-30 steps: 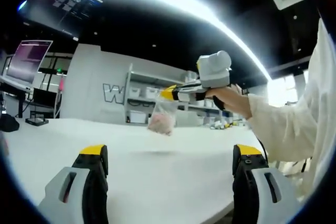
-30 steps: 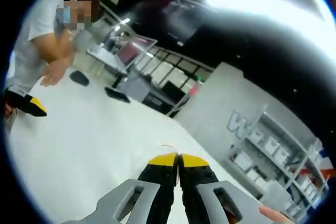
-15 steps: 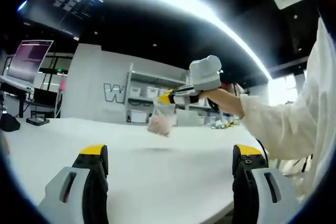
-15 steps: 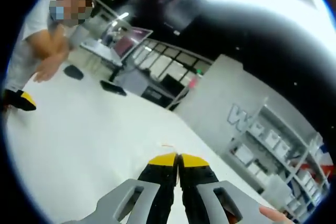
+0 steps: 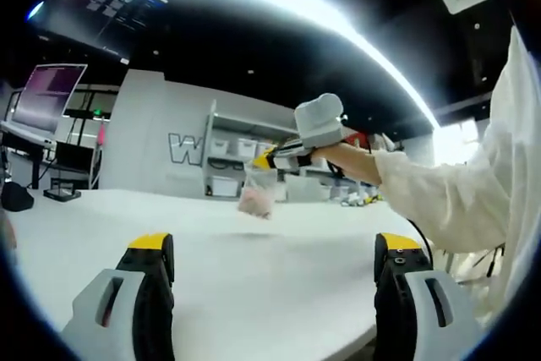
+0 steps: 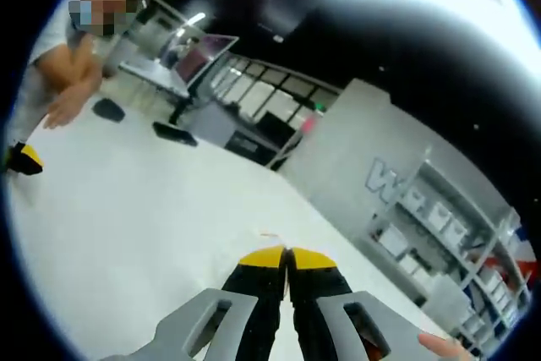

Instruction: Open the resealable bag by pulling the two sides of the seal apart until the entire bag opening is separated and visibly accessible.

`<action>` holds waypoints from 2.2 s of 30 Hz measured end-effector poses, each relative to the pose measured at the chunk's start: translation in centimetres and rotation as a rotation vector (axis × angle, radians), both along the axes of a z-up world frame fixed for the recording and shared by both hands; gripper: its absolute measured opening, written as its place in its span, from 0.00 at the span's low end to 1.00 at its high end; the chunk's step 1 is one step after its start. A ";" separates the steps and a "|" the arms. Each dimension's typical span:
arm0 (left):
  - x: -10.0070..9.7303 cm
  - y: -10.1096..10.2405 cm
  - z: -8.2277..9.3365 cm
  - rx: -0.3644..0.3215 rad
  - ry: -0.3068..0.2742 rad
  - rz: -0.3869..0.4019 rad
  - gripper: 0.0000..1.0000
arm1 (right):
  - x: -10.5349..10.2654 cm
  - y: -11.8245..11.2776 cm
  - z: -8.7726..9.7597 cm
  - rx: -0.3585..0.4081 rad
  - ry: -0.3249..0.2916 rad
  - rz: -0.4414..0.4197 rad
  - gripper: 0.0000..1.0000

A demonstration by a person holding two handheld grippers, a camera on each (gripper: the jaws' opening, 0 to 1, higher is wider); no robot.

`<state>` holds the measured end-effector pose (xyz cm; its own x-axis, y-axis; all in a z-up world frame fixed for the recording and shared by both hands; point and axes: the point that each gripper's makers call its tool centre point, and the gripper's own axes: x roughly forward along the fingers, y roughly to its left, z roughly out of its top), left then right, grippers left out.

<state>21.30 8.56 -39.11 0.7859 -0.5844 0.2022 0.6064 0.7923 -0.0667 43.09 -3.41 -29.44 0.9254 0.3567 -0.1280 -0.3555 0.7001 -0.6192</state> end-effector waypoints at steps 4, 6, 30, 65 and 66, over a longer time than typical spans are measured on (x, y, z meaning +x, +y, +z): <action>0.0 0.0 -0.1 0.005 0.001 0.001 0.97 | 0.2 0.0 -0.1 -0.008 0.000 -0.001 0.00; 0.1 0.0 -0.1 0.003 0.002 0.001 0.97 | 0.4 0.1 -0.1 -0.015 0.002 0.000 0.00; 0.3 -0.2 0.0 0.004 0.005 -0.001 0.96 | 3.7 -1.9 -0.7 -0.007 0.033 -0.060 0.00; 1.4 0.5 -0.4 0.006 0.018 0.007 0.96 | 10.7 -5.1 -1.4 0.045 0.054 -0.211 0.00; 1.4 0.5 -0.4 0.005 0.018 0.007 0.96 | 10.7 -5.1 -1.4 0.046 0.053 -0.212 0.00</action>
